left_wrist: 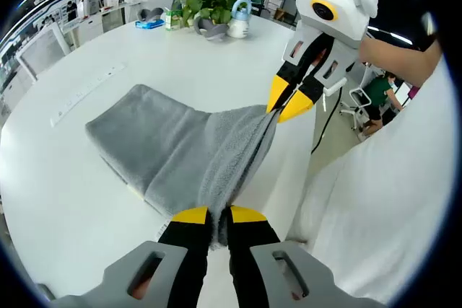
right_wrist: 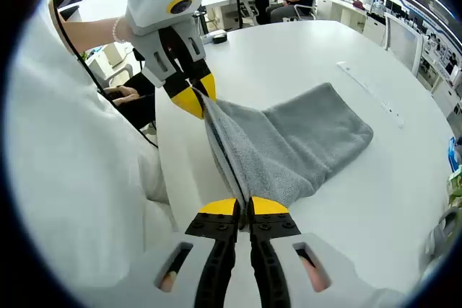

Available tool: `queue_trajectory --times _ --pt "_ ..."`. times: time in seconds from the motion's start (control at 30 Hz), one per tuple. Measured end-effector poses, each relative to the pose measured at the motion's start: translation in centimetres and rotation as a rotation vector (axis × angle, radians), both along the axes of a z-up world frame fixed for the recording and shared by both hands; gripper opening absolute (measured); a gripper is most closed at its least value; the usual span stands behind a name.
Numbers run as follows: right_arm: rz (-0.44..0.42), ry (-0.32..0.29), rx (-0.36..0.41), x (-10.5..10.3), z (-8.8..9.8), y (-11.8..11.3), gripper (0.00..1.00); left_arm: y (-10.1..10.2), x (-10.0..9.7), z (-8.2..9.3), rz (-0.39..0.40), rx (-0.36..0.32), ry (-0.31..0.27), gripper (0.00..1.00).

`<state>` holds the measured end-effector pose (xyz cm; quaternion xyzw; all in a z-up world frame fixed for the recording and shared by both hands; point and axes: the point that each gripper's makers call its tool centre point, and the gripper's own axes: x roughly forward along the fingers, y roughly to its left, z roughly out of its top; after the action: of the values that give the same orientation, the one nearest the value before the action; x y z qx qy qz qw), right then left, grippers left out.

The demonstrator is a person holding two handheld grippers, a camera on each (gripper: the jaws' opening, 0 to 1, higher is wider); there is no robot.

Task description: Fold the towel on the table until its edges align and the towel forms a compact rectangular stack.

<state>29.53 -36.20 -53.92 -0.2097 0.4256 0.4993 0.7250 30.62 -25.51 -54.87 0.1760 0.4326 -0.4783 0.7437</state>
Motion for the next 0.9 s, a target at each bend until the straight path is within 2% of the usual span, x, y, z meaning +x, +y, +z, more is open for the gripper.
queue_trajectory --times 0.33,0.53,0.77,0.9 --pt "0.037 0.033 -0.013 -2.2 2.5 0.2 0.03 0.1 -2.0 2.3 -0.020 0.010 0.034 0.09" --pt "0.051 0.074 0.013 -3.6 3.9 0.2 0.03 0.1 -3.7 3.4 -0.049 0.022 0.063 0.09" --pt "0.071 0.085 0.039 -4.4 5.2 0.4 0.03 0.3 -4.3 5.0 -0.086 0.023 -0.010 0.09" --pt "0.058 0.085 0.063 -4.1 5.9 0.5 0.03 0.5 -4.3 5.4 -0.076 0.010 -0.008 0.09"
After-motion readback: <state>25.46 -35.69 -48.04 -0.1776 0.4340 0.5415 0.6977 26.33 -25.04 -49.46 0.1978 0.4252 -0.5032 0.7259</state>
